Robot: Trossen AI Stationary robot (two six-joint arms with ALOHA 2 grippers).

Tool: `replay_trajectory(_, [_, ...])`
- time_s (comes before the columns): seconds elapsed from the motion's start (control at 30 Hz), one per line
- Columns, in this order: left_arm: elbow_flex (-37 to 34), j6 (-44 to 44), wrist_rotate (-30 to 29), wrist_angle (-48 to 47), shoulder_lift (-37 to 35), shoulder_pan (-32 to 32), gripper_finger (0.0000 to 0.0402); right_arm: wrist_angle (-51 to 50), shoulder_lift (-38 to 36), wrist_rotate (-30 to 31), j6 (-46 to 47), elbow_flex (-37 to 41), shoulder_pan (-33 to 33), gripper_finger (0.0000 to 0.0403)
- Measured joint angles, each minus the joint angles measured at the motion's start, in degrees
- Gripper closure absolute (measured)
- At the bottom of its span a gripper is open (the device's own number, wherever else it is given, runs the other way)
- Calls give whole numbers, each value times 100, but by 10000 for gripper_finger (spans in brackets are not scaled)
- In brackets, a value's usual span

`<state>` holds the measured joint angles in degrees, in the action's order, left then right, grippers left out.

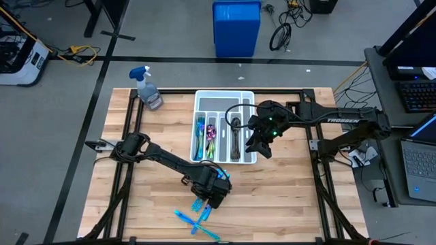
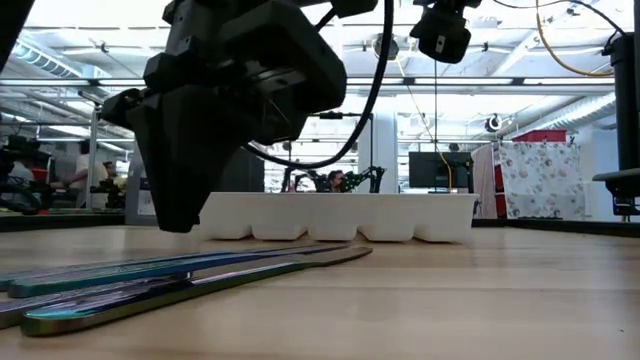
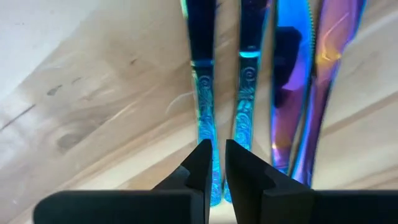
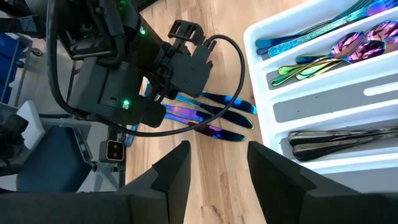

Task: Sort silverware

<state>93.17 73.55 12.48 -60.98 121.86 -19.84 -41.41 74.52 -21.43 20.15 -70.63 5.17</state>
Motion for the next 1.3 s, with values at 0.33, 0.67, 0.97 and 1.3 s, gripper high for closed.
replay_trajectory(0.33, [-89, 244, -73, 143, 158, 0, 372, 1, 0, 2, -27, 0, -2, 261])
replay_trajectory(0.67, [-266, 216, -113, 179, 153, 47, 370, 2, 0, 2, -32, 0, 0, 261])
replay_trajectory(0.97, [-149, 238, -197, -48, 166, 60, 279, 0, 0, 2, -30, -1, -2, 261])
replay_trajectory(1.3, [-105, -221, -288, -80, 216, 66, 259, 1, 0, 1, -28, 0, -1, 261])
